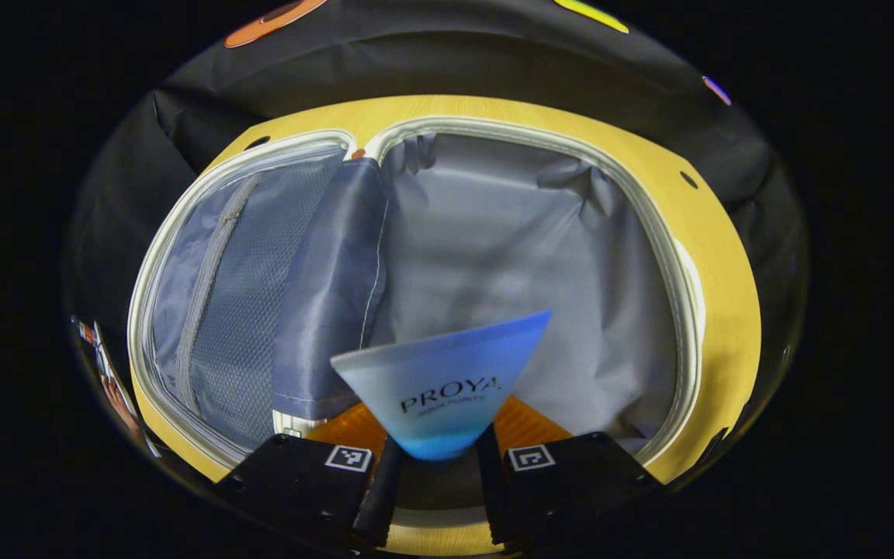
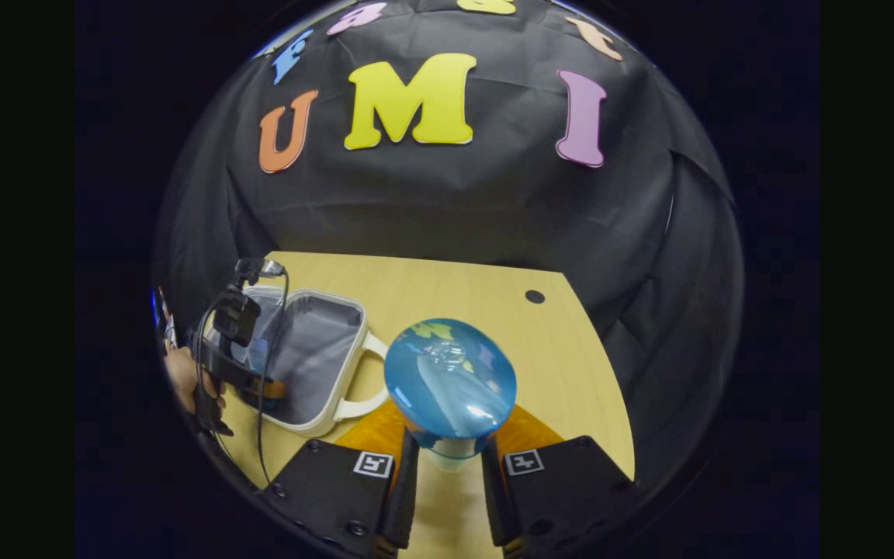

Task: First open the suitcase, pack the skin care products into it, and then close the suitcase.

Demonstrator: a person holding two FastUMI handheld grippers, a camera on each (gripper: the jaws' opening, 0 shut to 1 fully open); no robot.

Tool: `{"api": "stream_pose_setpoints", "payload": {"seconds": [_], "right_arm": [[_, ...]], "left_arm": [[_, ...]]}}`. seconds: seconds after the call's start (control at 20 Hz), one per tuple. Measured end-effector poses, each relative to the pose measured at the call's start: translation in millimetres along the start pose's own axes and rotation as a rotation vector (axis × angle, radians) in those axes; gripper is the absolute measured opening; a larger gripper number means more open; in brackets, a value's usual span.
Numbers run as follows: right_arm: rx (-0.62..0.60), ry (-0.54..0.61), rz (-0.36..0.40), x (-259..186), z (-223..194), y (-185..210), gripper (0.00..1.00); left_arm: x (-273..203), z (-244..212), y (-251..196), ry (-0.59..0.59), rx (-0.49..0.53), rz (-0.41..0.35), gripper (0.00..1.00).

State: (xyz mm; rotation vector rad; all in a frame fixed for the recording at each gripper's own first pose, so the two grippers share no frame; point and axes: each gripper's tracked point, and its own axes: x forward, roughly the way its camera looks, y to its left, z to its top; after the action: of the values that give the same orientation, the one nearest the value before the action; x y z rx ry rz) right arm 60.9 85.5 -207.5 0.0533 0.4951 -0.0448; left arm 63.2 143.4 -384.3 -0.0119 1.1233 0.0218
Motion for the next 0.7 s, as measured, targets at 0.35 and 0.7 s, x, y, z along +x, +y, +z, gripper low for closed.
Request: {"api": "stream_pose_setpoints", "payload": {"seconds": [0.35, 0.7], "right_arm": [[-0.011, 0.013, 0.055, 11, 4, 0, 0.35], [-0.020, 0.005, 0.094, 15, 12, 7, 0.35]], "left_arm": [[2, 3, -1, 0.090, -0.010, 0.021, 0.50], [2, 3, 1, 0.120, 0.002, 0.040, 0.67]]}}
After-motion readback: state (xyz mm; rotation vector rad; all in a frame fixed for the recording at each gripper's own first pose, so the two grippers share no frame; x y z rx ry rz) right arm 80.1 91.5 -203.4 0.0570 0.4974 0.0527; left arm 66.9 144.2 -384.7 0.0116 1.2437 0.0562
